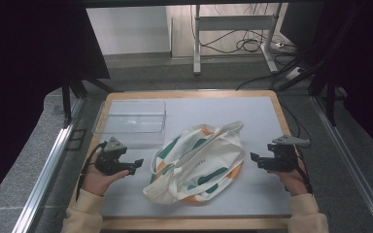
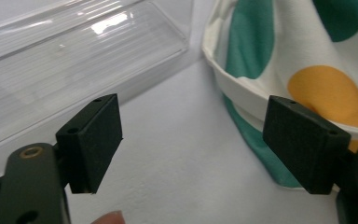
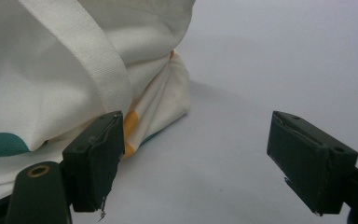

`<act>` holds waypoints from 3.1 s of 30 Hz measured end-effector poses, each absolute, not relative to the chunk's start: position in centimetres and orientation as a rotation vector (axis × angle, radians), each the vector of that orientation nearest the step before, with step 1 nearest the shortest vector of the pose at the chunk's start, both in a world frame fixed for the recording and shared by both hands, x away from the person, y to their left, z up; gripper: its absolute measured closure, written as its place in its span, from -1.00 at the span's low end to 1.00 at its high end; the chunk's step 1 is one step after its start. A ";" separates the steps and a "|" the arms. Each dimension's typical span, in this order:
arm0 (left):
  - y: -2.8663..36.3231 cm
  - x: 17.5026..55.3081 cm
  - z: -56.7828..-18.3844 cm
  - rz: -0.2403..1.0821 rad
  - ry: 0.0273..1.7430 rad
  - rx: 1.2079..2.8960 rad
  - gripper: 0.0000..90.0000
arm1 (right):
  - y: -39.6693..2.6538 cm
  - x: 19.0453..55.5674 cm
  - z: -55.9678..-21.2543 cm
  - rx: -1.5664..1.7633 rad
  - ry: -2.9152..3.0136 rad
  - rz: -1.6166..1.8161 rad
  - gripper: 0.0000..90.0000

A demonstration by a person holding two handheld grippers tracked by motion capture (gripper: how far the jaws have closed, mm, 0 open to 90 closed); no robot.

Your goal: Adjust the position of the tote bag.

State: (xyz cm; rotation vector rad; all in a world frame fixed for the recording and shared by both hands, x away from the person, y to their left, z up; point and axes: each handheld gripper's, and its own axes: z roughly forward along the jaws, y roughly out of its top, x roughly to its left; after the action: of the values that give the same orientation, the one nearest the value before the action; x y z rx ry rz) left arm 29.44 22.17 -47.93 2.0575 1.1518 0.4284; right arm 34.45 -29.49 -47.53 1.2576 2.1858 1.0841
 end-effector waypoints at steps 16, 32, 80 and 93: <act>21.2 28.6 -46.3 0.404 1.145 2.098 -0.53 | -30.2 33.8 -47.2 1.244 2.169 1.100 -0.54; 22.0 26.8 -43.6 0.324 1.071 2.056 -0.52 | -30.4 33.6 -46.9 1.215 2.172 1.110 -0.53; 15.0 23.5 -43.7 0.127 0.832 2.305 -0.04 | -30.1 33.4 -47.0 1.193 2.195 1.022 -0.54; 14.8 24.8 -44.5 0.013 0.792 2.352 0.86 | -30.2 33.2 -46.6 1.190 2.176 1.007 -0.54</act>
State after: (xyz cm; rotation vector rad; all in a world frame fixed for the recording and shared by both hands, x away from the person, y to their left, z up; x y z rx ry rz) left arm 24.76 14.82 -44.53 2.3517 0.7924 0.0132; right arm 33.22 -30.19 -46.63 1.1903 2.1761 1.0071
